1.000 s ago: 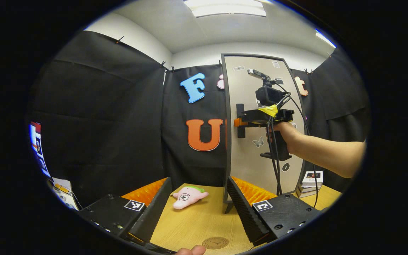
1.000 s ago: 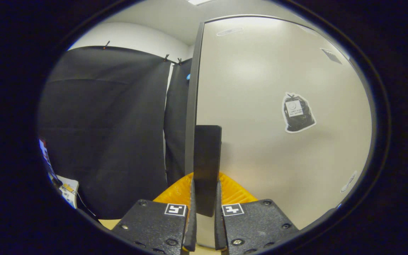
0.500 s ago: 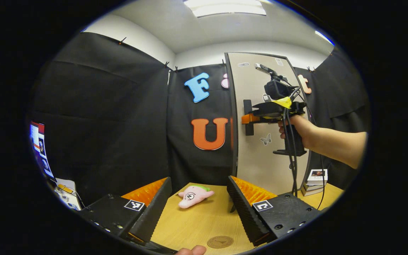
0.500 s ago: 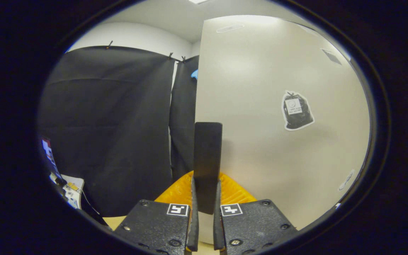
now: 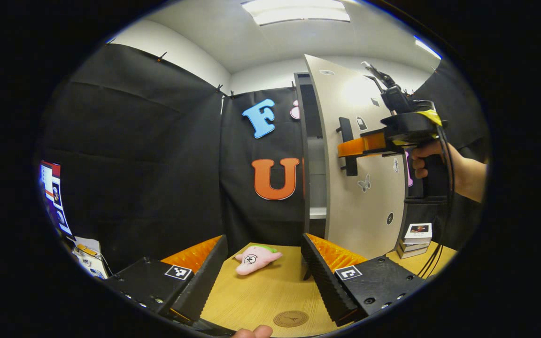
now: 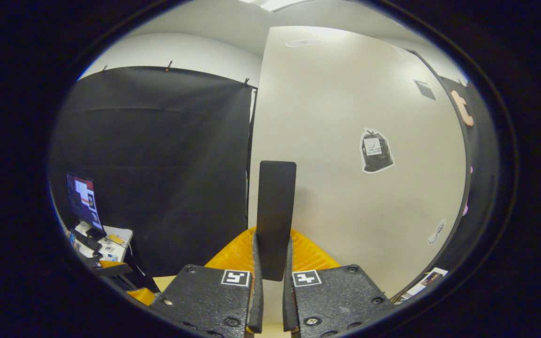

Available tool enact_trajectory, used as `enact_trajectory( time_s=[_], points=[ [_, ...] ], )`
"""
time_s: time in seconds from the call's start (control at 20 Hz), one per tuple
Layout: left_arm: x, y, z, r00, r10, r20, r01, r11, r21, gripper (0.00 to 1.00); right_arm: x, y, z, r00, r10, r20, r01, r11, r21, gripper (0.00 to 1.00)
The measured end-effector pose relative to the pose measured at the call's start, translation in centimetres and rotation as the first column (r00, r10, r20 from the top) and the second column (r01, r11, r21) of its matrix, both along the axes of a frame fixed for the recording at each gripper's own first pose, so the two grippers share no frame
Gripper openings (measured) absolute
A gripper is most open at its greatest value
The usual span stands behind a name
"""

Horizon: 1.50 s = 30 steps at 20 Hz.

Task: Open the cabinet door with the right hand, grasp the bottle in the cabinet with the left hand and place it on the coaster, then close the cabinet door with the right hand.

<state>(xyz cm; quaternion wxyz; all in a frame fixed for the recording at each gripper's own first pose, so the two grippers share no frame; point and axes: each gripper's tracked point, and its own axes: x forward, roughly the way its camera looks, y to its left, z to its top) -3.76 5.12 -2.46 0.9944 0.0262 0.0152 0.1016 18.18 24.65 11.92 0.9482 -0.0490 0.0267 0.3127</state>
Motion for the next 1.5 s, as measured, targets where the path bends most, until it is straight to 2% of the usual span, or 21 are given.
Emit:
enact_trajectory(
  time_s=[0.6,0.9,1.1,1.25,1.4,1.5],
  points=[
    [0.2,-2.8,0.7,0.998,-0.056,0.023,0.056,0.998,0.000,0.95,-7.5,-6.8,0.2,0.998,-0.063,0.003,0.062,0.996,0.068,0.20],
    [0.9,-4.0,1.4,0.994,-0.097,0.050,0.099,0.995,-0.024,0.95,-10.2,-11.3,0.2,0.984,-0.177,0.011,0.175,0.980,0.095,0.20],
    [2.1,-5.4,1.5,0.989,-0.137,0.053,0.139,0.989,-0.045,0.95,-10.0,-11.5,-0.4,0.967,-0.253,0.007,0.251,0.962,0.103,0.19],
    [3.1,-6.1,1.2,0.985,-0.166,0.042,0.168,0.986,-0.026,0.95,-10.6,-12.4,-0.4,0.953,-0.304,0.009,0.301,0.947,0.113,0.19],
    [3.1,-6.2,1.2,0.982,-0.182,0.042,0.183,0.983,-0.011,0.95,-11.0,-13.9,-0.3,0.918,-0.395,0.030,0.390,0.915,0.104,0.18],
    [3.4,-6.6,1.1,0.978,-0.203,0.038,0.204,0.979,-0.013,0.95,-11.5,-15.2,-0.8,0.880,-0.474,0.029,0.470,0.878,0.087,0.18]
  ],
)
